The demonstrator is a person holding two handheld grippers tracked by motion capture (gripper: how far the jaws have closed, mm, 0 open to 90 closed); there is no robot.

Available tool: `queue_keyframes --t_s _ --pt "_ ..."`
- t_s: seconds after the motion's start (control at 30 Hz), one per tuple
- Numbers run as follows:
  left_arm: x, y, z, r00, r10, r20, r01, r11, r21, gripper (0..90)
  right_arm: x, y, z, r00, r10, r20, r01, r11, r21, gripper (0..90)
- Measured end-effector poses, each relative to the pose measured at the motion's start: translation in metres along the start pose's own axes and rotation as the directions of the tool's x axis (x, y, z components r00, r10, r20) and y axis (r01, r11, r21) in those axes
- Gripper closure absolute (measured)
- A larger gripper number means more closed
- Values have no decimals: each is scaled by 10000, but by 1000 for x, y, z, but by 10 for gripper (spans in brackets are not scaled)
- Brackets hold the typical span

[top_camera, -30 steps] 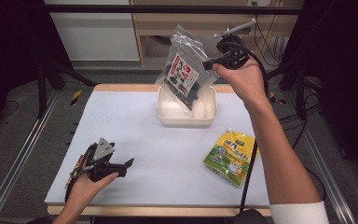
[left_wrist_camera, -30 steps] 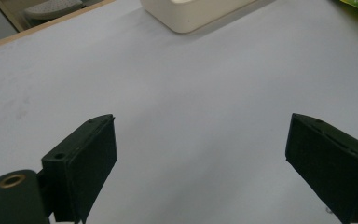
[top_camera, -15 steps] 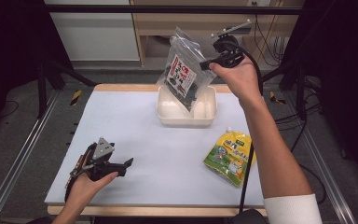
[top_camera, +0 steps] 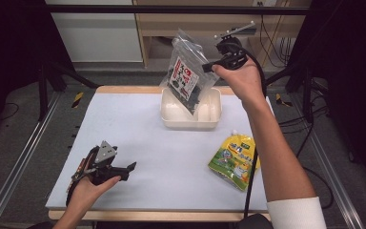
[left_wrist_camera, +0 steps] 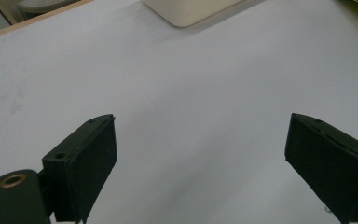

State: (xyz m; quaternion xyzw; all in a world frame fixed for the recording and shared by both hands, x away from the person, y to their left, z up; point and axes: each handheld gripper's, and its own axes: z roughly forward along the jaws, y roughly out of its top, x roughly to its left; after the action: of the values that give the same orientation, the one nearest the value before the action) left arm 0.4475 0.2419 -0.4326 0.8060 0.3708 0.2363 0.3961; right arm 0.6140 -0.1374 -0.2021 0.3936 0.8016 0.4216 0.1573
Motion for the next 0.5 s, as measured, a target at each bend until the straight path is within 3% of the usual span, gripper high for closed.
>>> queue_keyframes --t_s 0.5 --pt "-1 -1 1 9999 77 87 -78 9999 106 88 -5 -8 6 9996 227 -138 -227 9997 -4 890"
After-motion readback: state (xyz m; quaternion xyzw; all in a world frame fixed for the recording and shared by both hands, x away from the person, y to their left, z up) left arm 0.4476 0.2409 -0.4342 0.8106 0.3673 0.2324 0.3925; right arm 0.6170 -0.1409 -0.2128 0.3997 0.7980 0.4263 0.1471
